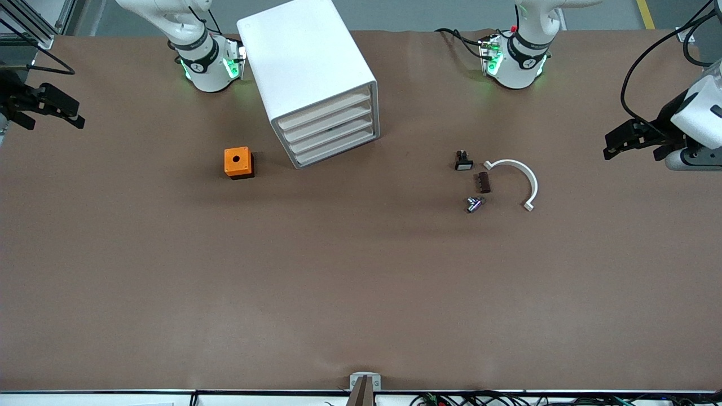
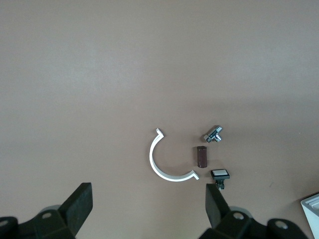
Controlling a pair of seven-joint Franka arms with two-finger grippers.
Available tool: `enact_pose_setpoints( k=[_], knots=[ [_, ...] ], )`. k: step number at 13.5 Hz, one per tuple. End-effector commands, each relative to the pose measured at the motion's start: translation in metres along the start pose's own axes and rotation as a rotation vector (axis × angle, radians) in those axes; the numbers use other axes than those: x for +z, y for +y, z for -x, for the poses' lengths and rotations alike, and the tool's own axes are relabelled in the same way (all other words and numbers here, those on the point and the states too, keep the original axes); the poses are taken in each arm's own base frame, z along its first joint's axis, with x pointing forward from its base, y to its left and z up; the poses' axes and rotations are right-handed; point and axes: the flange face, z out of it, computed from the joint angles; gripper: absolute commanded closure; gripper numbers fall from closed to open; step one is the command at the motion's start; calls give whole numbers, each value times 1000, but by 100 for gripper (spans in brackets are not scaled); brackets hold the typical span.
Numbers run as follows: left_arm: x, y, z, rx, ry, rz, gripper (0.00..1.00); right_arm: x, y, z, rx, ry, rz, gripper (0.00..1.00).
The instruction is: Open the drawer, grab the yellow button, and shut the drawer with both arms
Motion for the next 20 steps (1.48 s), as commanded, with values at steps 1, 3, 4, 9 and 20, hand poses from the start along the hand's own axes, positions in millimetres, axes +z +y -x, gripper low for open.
enact_pose_setpoints(
  k=[1,3,4,9,20],
  knots=[
    [-4,-1,0,16,-10,-22,0,-3,2,5,0,7,10,0],
    [-5,3,0,15,-8,-22,0,-3,2,6,-1,9,10,0],
    [-5,1,0,12,-10,-22,0,-3,2,5,0,10,10,0],
    [0,-2,6,10,-66,-20,0,-6,0,2,-5,41,13,0],
    [160,55,-48,-91,-338,10,0,-5,-1,1,-6,44,10,0]
  ],
)
